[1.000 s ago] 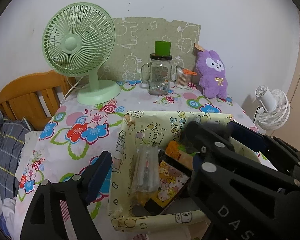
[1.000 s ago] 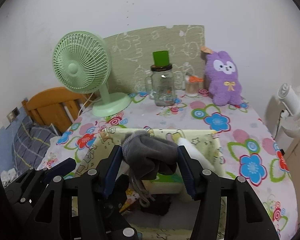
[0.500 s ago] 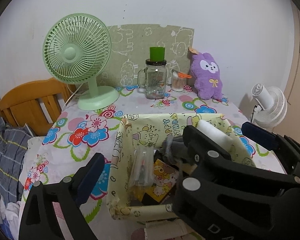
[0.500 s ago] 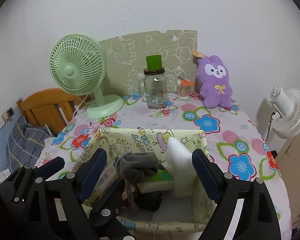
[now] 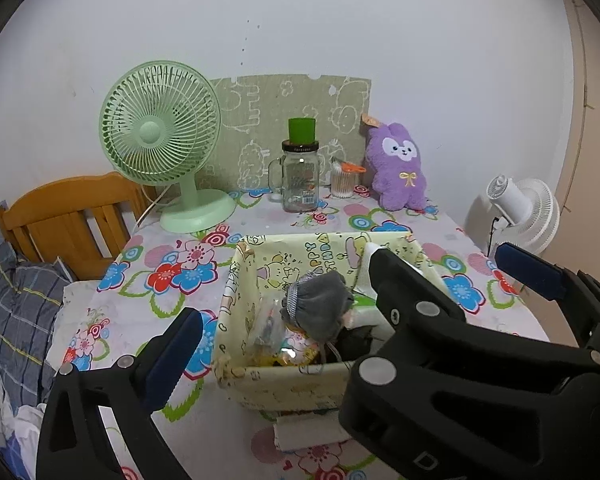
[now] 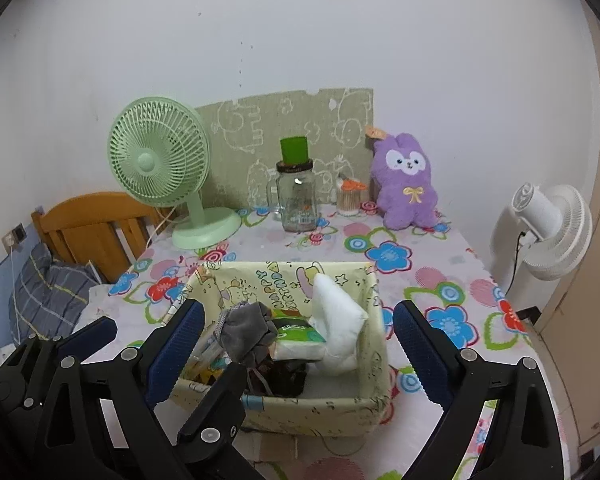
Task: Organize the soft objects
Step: 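Open both tools to release the bag and cloth, then withdraw from the box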
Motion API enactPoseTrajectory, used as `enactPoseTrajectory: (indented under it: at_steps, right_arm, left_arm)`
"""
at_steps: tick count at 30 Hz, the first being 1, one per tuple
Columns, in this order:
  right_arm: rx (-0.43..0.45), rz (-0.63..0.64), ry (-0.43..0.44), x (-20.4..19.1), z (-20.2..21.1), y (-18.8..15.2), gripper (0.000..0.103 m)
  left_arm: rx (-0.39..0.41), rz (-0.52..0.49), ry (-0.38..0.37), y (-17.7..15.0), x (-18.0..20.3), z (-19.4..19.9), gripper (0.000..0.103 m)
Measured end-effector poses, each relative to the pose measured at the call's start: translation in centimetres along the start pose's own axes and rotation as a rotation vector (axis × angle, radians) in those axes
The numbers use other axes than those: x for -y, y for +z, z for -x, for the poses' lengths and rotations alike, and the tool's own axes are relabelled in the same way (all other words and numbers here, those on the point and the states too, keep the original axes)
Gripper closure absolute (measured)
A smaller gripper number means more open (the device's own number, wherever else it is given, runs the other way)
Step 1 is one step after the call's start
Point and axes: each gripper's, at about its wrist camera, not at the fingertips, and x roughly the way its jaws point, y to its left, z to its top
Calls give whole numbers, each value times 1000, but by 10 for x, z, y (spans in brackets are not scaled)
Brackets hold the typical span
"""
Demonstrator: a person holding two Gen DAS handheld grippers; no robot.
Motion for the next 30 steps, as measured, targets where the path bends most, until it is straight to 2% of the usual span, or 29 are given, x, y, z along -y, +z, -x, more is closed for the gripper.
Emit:
enactPoseTrajectory:
  at_steps: [11,30]
  right_arm:
    - [43,-17,-22,5,41,-9,6]
    - [47,-16,-31,7,74,-33,6]
  left_arm:
    - [40,-5,1,-12,10,34,0]
    - [63,-9,5,-36,19,62,0]
